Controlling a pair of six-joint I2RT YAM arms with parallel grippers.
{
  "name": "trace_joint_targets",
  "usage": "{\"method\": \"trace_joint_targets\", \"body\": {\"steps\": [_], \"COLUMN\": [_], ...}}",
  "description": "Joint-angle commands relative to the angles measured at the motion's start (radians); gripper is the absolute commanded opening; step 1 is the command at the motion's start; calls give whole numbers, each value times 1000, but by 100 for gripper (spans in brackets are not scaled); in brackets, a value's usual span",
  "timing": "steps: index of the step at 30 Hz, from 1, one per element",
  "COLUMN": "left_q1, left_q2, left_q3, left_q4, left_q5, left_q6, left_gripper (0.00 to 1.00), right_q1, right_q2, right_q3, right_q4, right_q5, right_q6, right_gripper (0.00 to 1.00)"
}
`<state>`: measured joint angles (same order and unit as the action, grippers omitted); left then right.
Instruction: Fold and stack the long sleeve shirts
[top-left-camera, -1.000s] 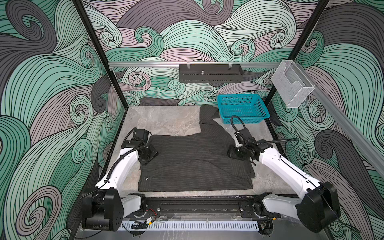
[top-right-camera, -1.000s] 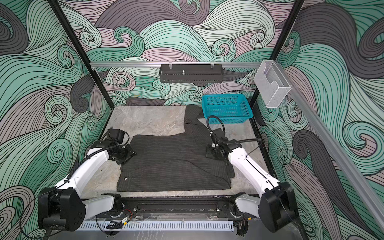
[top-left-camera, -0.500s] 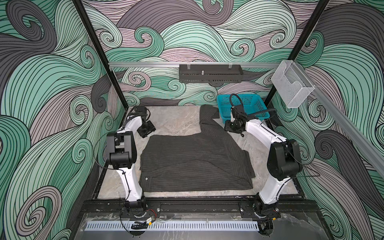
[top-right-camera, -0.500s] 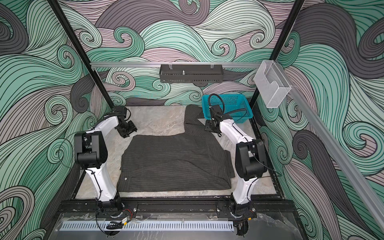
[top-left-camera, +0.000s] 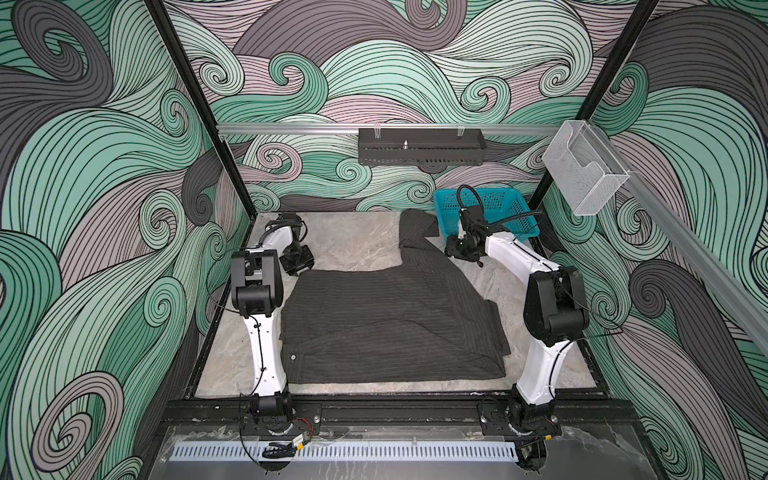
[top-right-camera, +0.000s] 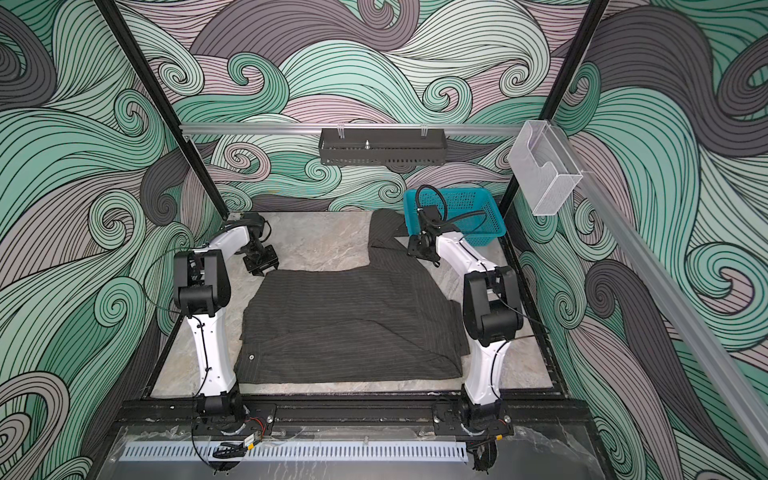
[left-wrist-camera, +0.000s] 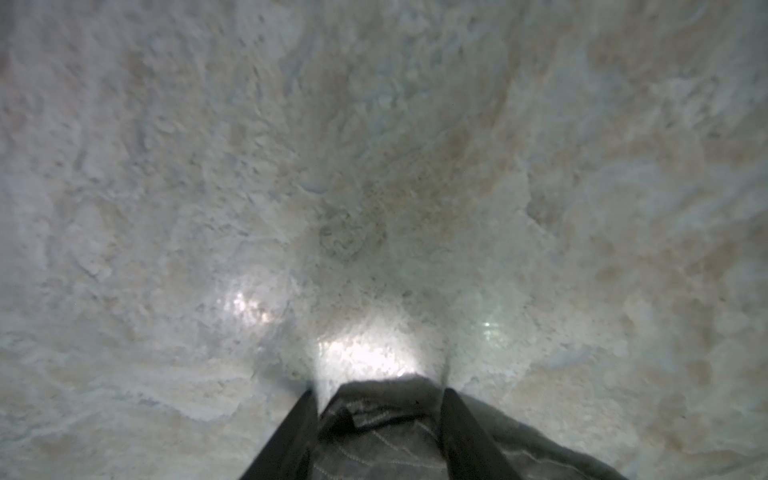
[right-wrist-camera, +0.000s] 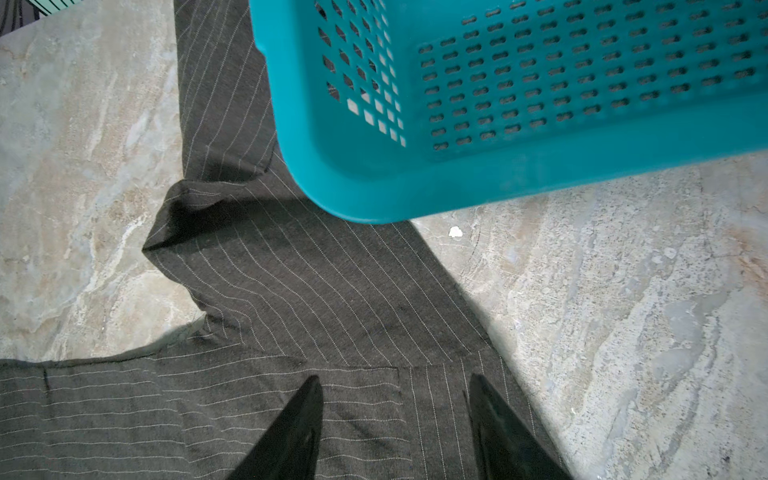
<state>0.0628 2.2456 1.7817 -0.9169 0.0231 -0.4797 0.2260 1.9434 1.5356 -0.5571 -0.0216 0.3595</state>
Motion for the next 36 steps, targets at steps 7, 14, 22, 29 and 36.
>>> {"method": "trace_joint_targets", "body": {"steps": [7, 14, 22, 29, 36], "left_q1": [-11, -9, -8, -5, -5], "left_q2": [4, -54, -66, -73, -88], "left_q3": [1, 19, -1, -24, -36], "left_q4": [-53, -82, -97, -85, -77], "left_q5": [-7, -80, -97, -86, -66], "left_q6": [-6, -6, 2, 0, -4], "left_gripper": [9, 0, 0, 0, 0], "right_q1": [-24, -33, -23, -3, -10], "right_q2": [80, 226, 391, 446, 510], "right_q3": [78, 235, 426, 485, 582], "right_q4": [14, -39, -109, -124, -163], "right_q5": [-20, -48, -73, -23, -56], "right_q6": [7, -24, -43, -33, 25], "right_gripper": [58, 59, 65, 65, 64]}}
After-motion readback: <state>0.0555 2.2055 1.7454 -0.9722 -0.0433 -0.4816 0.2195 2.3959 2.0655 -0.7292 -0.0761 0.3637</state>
